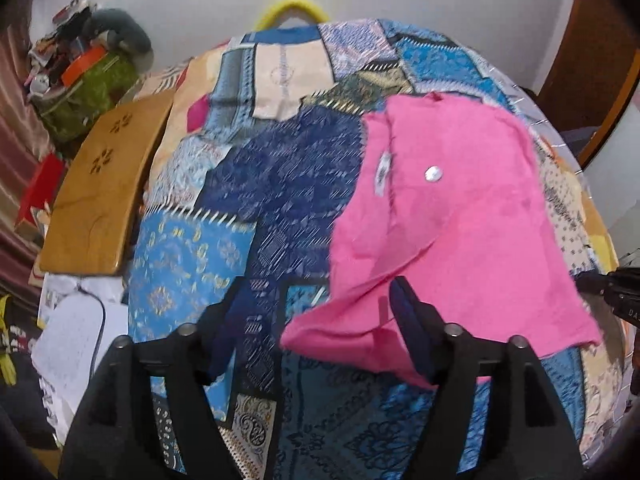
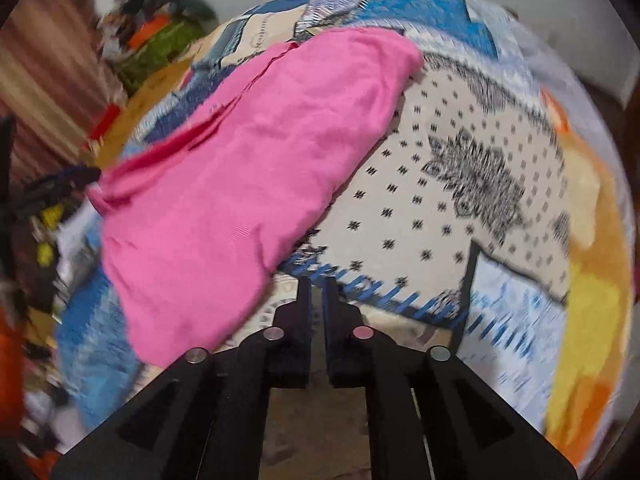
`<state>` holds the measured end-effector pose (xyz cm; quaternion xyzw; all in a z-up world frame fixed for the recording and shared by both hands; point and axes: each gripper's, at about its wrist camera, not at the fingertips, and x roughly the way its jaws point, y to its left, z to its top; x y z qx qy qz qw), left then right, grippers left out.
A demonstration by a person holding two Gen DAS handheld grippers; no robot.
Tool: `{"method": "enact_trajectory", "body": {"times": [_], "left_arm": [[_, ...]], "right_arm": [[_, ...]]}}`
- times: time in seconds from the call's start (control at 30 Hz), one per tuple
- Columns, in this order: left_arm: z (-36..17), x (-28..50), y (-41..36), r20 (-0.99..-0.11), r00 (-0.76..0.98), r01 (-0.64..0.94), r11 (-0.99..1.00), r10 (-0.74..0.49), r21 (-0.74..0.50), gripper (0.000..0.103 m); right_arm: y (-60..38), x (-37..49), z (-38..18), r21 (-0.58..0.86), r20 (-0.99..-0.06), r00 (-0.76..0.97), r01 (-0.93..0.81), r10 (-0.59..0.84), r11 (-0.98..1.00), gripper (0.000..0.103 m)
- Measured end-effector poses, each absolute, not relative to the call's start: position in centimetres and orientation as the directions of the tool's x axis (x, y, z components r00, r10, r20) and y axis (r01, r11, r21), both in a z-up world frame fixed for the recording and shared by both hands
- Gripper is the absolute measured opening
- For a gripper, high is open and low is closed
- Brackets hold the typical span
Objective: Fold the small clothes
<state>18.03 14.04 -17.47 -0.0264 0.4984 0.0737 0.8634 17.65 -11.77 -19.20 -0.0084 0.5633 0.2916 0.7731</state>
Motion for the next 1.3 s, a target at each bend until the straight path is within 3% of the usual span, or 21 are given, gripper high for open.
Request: {"method": "enact_trajectory", "body": {"times": [0.1,0.13,0.33,0.4,0.53,0.83,1.13,1.3], "left_arm": [[-17.5,18.6,13.2,-0.868,0.489,-0.128,0.991,0.085,0.025,0.073],[-17.6,18.7,13.1,-0.870,0.486,-0.126,0.992,0.078,0.018,0.073],[-19.7,18.7,11.8,-0.899,0.435,-0.077,0.997,0.052,0.021,0.073],[-20.5,18.7,11.5,-0.907,0.416,-0.066,0.997,0.072,0.049,0.077],[-21.9,18.9,11.7,-0.923,0.376,-0.070,0.996,0.078,0.056,0.081],[-22.7,21.4,11.7,-0.932,0.351,-0.095,0.993,0.093,0.063,0.082],[-23.5,22.1,14.0,-0.923,0.358,-0.178,0.981,0.140,0.080,0.092],[-24.0,21.0,15.9,-0.918,0.331,-0.223,0.964,0.217,0.147,0.093]], "right_arm": [[-11.6,17.4,-18.7,0.390,-0.845,0.184,-0.430,0.502,0.814,0.034],[-11.3,17.3,-18.7,0.409,-0.837,0.179,-0.425,0.518,0.807,0.047],[-8.7,16.8,-19.9,0.449,-0.826,0.123,-0.447,0.550,0.774,0.052],[-7.6,16.3,-19.8,0.404,-0.832,0.151,-0.495,0.534,0.769,0.048],[-6.6,16.3,-19.9,0.393,-0.828,0.145,-0.540,0.542,0.744,0.010],[-7.4,16.9,-19.9,0.187,-0.874,0.247,-0.625,0.419,0.758,0.007],[-11.5,18.1,-20.3,0.182,-0.879,0.277,-0.559,0.389,0.809,0.007],[-12.5,18.0,-20.1,0.209,-0.875,0.263,-0.552,0.407,0.807,0.007]]}}
